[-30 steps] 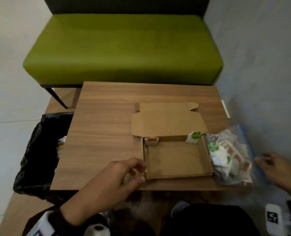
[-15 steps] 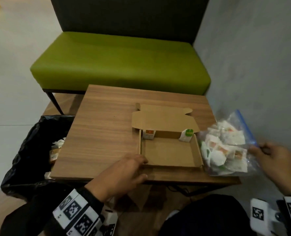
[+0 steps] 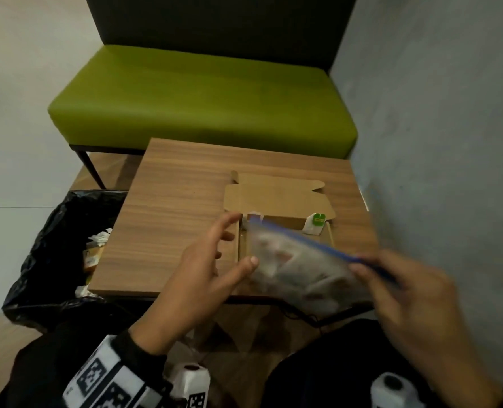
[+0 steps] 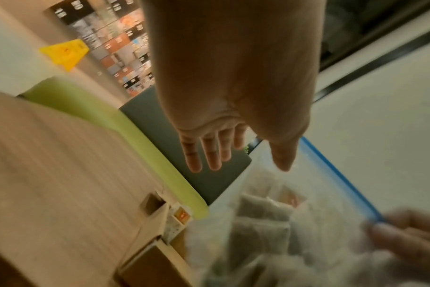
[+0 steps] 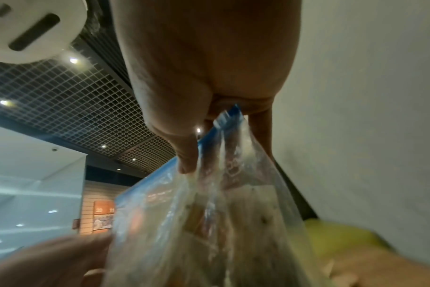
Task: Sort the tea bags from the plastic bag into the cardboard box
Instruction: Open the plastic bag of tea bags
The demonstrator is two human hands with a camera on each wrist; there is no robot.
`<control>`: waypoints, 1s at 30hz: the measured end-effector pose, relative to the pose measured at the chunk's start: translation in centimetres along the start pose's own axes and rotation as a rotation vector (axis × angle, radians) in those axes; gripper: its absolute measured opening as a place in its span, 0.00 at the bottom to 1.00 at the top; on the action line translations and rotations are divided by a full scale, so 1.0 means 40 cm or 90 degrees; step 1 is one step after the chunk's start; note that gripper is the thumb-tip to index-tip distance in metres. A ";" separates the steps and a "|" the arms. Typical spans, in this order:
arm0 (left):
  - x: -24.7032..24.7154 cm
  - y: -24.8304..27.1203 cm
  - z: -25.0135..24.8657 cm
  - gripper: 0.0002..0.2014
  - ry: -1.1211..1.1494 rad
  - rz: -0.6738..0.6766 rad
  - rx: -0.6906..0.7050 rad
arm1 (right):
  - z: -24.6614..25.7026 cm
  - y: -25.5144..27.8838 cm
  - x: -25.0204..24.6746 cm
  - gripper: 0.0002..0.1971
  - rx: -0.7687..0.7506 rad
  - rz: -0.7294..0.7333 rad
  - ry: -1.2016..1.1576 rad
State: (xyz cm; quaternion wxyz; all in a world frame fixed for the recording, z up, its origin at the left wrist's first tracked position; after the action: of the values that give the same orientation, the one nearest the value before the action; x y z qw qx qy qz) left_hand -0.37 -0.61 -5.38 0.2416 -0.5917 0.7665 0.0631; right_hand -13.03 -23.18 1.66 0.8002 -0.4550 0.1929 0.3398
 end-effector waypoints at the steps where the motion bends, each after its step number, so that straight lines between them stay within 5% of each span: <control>1: -0.009 0.005 -0.004 0.34 0.083 -0.020 -0.021 | 0.012 0.017 0.027 0.10 -0.008 0.008 -0.045; 4: -0.033 0.032 -0.002 0.19 0.285 -0.061 -0.095 | 0.028 0.062 0.097 0.09 0.008 0.045 -0.137; 7: -0.069 0.073 -0.001 0.00 0.325 -0.112 -0.103 | 0.025 0.093 0.128 0.09 0.053 0.083 -0.188; 13: -0.135 0.157 0.061 0.24 0.358 -0.275 -0.153 | -0.017 0.130 0.113 0.09 0.142 0.102 -0.248; 16: -0.146 0.179 0.078 0.27 0.358 -0.264 -0.185 | -0.010 0.148 0.105 0.11 0.143 0.076 -0.247; 20: -0.160 0.196 0.084 0.14 0.312 -0.237 -0.202 | -0.027 0.185 0.114 0.16 0.276 0.047 -0.287; 24: -0.184 0.198 0.090 0.02 0.189 -0.194 -0.185 | 0.003 0.214 0.124 0.18 0.279 0.101 -0.283; 27: -0.209 0.200 0.097 0.12 0.029 -0.209 -0.129 | 0.035 0.223 0.128 0.16 0.221 0.095 -0.272; 30: -0.187 0.212 0.027 0.20 -0.115 -0.154 0.030 | 0.068 0.239 0.140 0.11 0.153 0.083 -0.255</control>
State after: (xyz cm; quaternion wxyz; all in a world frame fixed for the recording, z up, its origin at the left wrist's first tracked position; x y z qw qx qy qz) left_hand -6.63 8.85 -4.60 0.3290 -0.6657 0.6663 0.0685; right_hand -16.02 -15.38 -6.12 0.8473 -0.2663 0.0984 0.4488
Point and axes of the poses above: each hand's wrist, its own y-axis away from the middle knuckle, its own x-axis out of the palm, z = x × y, the point moved 6 cm from there along -y, towards the middle knuckle, and after that the axes turned 15 degrees about -z, right-handed, at the moved point
